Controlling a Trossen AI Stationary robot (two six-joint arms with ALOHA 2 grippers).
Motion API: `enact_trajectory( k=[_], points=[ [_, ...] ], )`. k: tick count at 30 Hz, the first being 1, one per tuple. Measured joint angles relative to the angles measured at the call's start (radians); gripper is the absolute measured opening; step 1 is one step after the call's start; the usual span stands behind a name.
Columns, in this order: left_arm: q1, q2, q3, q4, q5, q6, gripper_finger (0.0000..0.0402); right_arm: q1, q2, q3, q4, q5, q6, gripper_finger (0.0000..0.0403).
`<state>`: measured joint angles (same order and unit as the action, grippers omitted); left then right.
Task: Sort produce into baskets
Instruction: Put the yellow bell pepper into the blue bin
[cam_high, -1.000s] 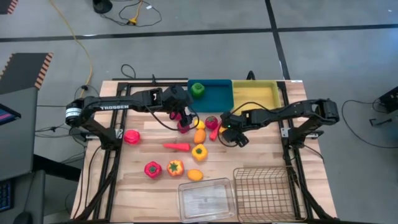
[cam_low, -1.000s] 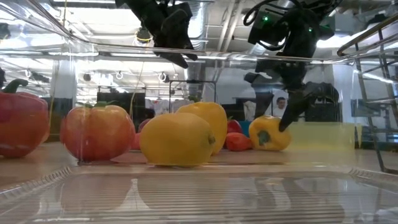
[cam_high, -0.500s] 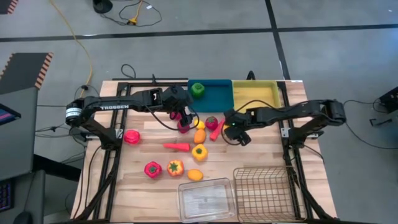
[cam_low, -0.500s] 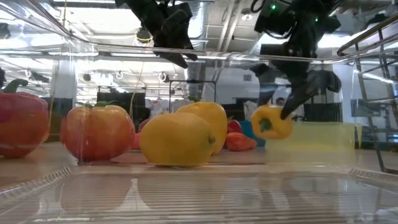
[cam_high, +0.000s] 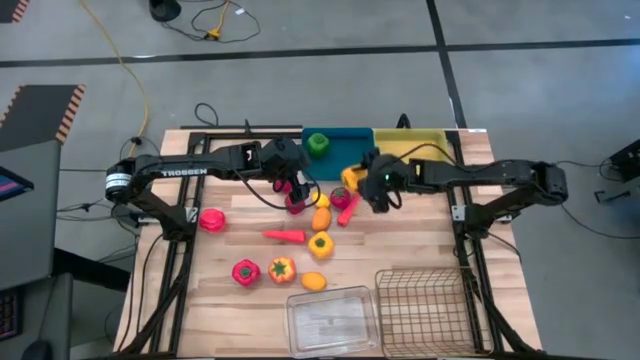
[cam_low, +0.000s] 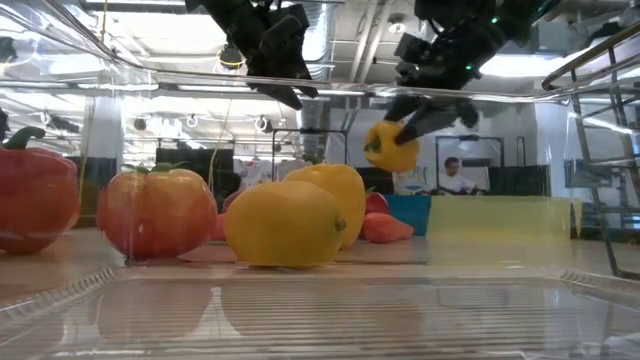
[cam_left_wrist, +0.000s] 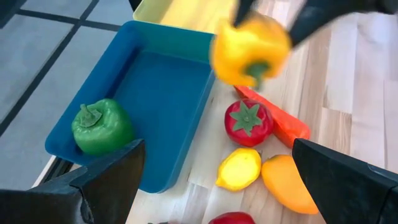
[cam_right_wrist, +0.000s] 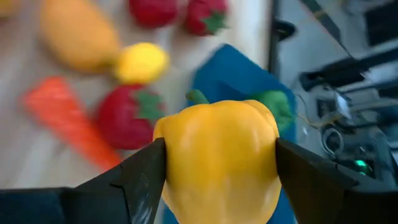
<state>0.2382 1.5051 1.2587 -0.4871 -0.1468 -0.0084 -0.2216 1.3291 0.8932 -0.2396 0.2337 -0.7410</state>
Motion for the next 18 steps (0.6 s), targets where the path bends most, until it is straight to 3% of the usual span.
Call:
enact_trajectory(
  k=[10, 18],
  points=[
    [0.000, 0.000, 0.001, 0.010, -0.001, 0.000, 0.0391, -0.209, 0.115, 0.002, 0.102, 0.004, 0.019, 0.0306],
    [0.000, 0.000, 0.001, 0.008, -0.008, 0.001, 0.0391, -0.255, 0.198, 0.002, 0.189, 0.005, 0.014, 0.0306]
  ],
)
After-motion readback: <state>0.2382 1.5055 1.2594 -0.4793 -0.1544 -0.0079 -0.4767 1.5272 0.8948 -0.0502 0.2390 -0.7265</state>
